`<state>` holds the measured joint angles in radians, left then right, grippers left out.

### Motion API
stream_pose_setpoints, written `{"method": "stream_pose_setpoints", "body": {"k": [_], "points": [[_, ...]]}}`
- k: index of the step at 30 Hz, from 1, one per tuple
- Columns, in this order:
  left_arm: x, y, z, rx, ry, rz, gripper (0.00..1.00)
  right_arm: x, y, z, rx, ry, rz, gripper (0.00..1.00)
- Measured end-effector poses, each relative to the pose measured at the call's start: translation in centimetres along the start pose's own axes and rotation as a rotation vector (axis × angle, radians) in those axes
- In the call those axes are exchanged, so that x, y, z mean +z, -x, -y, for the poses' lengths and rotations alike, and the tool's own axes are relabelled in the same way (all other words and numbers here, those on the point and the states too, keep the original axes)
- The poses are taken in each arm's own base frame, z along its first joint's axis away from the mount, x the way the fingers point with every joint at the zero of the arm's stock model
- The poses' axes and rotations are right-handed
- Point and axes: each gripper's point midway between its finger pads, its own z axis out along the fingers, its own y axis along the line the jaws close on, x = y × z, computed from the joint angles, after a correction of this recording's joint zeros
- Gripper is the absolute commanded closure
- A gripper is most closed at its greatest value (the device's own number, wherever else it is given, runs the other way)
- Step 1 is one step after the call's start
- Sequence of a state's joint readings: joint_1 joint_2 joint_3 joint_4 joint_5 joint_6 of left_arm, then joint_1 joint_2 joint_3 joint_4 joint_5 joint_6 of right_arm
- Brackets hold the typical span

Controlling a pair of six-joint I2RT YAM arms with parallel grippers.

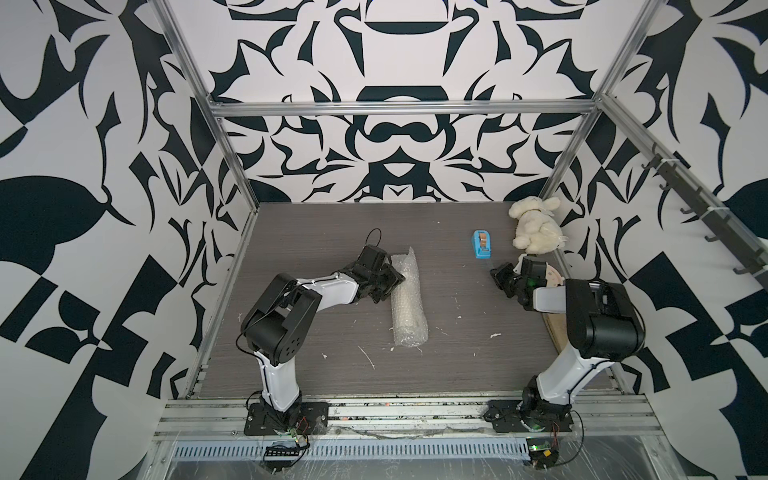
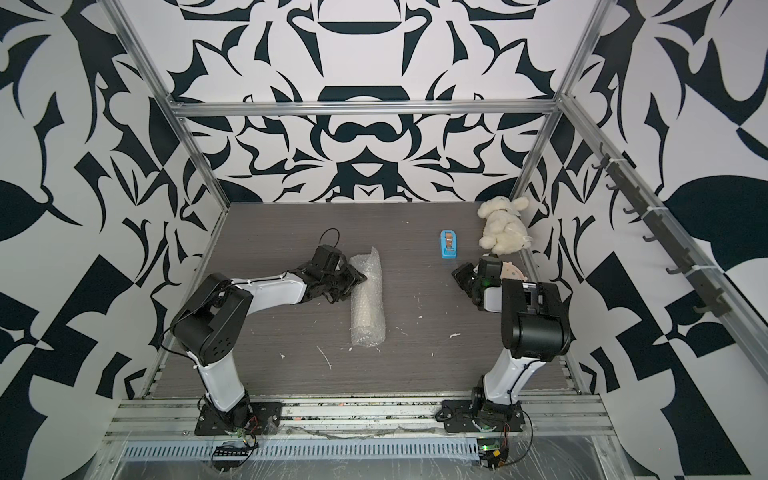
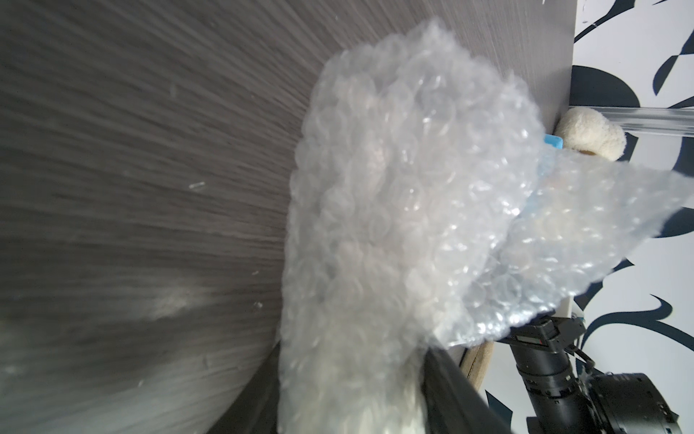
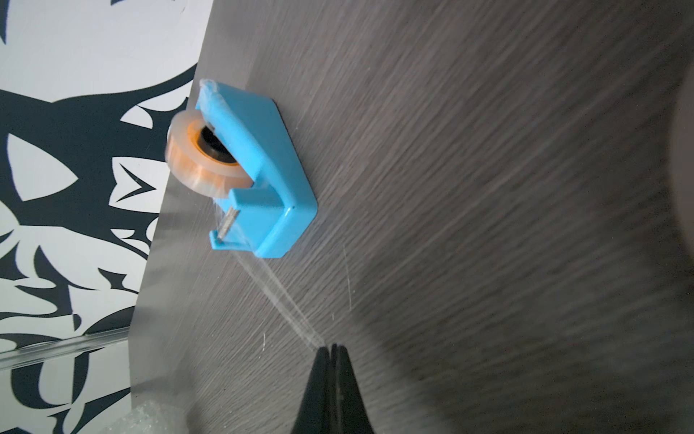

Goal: Wrap vases in bubble wrap
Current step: Tear off the tape using the Tape Cutter.

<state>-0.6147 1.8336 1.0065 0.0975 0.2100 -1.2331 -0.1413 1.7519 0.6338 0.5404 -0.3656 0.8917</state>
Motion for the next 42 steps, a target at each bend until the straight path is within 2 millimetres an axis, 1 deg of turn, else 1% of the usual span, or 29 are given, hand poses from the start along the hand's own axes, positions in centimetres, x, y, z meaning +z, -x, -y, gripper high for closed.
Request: {"method": "stream_pose_setpoints", "body": {"k": [2,3,5,6,8,10,16,19,20,23,25,27,30,32,38,39,42], "points": [[0.0,0.0,0.0,0.001,-0.002,0.001,0.48,0.5,-0.4,0.2,0.011,0.011,-0.02,1.0],[0.0,0.0,0.0,0.001,-0.002,0.001,0.48,0.6,-0.5,0.3,0.013,0.011,-0.026,0.93],[0.0,0.0,0.0,0.001,-0.002,0.001,0.48,0.4,-0.5,0.2,0.007,0.012,-0.025,0.87],[0.0,0.0,0.0,0.001,-0.002,0.001,0.48,0.0,-0.9,0.5,0.01,-0.005,-0.036,0.83],[0.0,0.0,0.0,0.001,-0.002,0.002,0.48,-1.0,-1.9,1.1,0.018,-0.03,-0.062,0.81],[-0.1,0.0,0.0,0.001,-0.002,0.002,0.48,-1.9,-2.4,1.5,0.019,-0.056,-0.076,0.78],[-0.2,0.0,0.0,0.002,-0.003,0.006,0.48,-4.3,-3.4,2.9,0.032,-0.104,-0.091,0.76],[-0.2,0.0,0.0,0.002,-0.004,0.006,0.48,-5.9,-3.1,3.5,0.011,-0.131,-0.087,0.54],[-0.2,0.0,0.0,0.002,-0.004,0.006,0.48,-6.4,-2.8,3.3,-0.017,-0.134,-0.081,0.49],[-0.2,0.0,0.0,0.002,-0.004,0.006,0.48,-6.9,-1.8,2.1,-0.103,-0.128,-0.082,0.46],[-0.2,0.0,0.0,0.002,-0.004,0.006,0.48,-6.5,-0.6,0.6,-0.172,-0.108,-0.094,0.46],[-0.2,0.0,0.0,0.002,-0.004,0.006,0.48,-5.5,0.9,-1.0,-0.241,-0.079,-0.102,0.46],[-0.2,0.0,0.0,0.002,-0.004,0.006,0.48,-3.6,2.3,-2.1,-0.32,-0.049,-0.129,0.46],[-0.2,0.0,-0.1,0.002,-0.003,0.006,0.48,-2.3,2.5,-2.0,-0.356,-0.04,-0.16,0.45],[-0.2,0.0,-0.1,0.002,-0.002,0.005,0.48,1.1,1.7,-1.3,-0.393,0.012,-0.275,0.46],[-0.2,-0.1,-0.1,0.002,-0.001,0.005,0.48,1.4,1.6,-1.2,-0.394,0.02,-0.287,0.46],[-0.2,-0.1,-0.1,0.002,-0.001,0.005,0.48,1.8,1.5,-1.8,-0.405,0.059,-0.313,0.46]]}}
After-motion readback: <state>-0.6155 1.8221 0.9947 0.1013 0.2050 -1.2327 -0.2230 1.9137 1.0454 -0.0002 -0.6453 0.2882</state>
